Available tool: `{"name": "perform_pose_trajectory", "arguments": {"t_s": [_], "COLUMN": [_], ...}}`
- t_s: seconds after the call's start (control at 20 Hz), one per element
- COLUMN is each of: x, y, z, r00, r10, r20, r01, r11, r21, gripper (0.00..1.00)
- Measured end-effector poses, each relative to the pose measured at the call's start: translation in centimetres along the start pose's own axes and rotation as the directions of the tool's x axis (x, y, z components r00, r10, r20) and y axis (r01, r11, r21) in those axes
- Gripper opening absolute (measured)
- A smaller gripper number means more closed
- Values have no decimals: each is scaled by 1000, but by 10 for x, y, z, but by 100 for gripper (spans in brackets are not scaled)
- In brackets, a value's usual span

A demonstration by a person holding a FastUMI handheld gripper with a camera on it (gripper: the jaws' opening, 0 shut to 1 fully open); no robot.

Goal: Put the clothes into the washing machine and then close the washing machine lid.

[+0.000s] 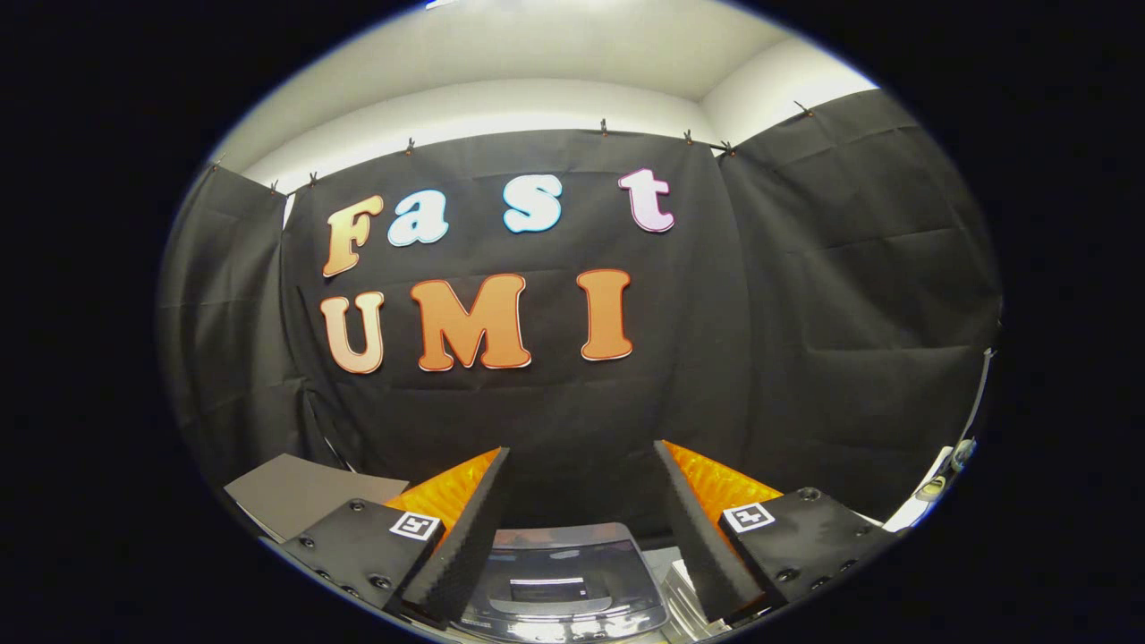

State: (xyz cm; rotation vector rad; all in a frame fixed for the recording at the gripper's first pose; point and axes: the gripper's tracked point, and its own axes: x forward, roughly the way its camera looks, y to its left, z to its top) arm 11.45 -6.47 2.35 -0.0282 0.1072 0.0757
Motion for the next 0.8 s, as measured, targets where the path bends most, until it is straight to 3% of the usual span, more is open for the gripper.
{"name": "perform_pose_trajectory", "arguments": {"t_s": [0.8], "x": [-13], "y": [-69], "z": [-10], "r00": [998], "r10": [-60], "r20": [26], "r01": [60], "r11": [998], "r21": [14], "gripper": [99]}}
